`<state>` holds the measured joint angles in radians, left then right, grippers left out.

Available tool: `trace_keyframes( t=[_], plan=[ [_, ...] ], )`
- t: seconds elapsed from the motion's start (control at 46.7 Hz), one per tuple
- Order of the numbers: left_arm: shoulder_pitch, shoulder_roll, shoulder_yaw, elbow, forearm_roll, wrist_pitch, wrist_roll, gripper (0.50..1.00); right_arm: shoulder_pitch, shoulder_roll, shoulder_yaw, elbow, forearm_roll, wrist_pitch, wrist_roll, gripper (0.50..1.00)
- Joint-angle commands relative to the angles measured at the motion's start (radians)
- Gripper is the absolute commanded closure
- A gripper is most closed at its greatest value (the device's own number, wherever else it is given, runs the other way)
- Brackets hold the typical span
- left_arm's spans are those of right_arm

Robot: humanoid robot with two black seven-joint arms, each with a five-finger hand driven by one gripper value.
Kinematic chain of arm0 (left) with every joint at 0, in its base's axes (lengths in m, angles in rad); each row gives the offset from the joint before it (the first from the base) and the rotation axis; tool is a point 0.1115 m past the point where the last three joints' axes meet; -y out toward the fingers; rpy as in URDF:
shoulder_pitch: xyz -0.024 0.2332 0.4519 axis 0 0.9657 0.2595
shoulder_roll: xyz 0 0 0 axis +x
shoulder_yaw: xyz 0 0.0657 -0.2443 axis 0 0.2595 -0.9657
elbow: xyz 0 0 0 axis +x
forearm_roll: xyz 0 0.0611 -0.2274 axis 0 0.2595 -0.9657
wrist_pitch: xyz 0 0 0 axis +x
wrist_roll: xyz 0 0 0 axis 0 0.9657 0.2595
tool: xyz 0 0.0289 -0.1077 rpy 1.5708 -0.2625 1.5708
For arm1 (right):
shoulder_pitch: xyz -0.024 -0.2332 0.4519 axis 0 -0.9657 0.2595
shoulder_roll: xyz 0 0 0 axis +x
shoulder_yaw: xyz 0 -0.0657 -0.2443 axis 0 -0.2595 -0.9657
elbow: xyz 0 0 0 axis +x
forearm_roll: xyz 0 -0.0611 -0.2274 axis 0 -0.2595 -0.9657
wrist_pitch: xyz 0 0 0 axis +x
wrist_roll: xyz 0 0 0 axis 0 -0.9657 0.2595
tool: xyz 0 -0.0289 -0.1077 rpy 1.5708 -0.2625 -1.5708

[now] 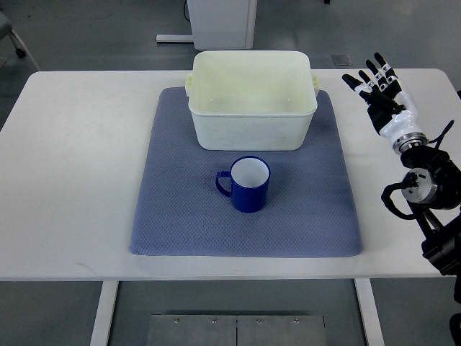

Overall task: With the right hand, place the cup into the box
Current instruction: 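Raise the right hand and swing it over toward the blue mug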

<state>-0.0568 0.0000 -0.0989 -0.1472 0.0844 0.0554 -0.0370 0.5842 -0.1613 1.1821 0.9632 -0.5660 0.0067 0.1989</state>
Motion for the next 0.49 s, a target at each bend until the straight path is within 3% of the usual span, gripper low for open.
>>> trace_keyframes(
  t=[0.0, 0.193, 0.471],
  plan=[
    [0.000, 0.000, -0.001, 0.000, 0.000, 0.000, 0.000, 0.500, 0.017, -0.030, -0.001, 0.006, 0.021, 0.039, -0.007, 0.500],
    [0.000, 0.000, 0.002, 0.000, 0.000, 0.000, 0.000, 0.500, 0.045, -0.099, -0.004, 0.052, 0.040, 0.147, -0.009, 0.500],
    [0.000, 0.000, -0.001, 0.000, 0.000, 0.000, 0.000, 0.500, 0.029, -0.207, -0.125, 0.236, 0.038, 0.282, -0.004, 0.500]
  ],
)
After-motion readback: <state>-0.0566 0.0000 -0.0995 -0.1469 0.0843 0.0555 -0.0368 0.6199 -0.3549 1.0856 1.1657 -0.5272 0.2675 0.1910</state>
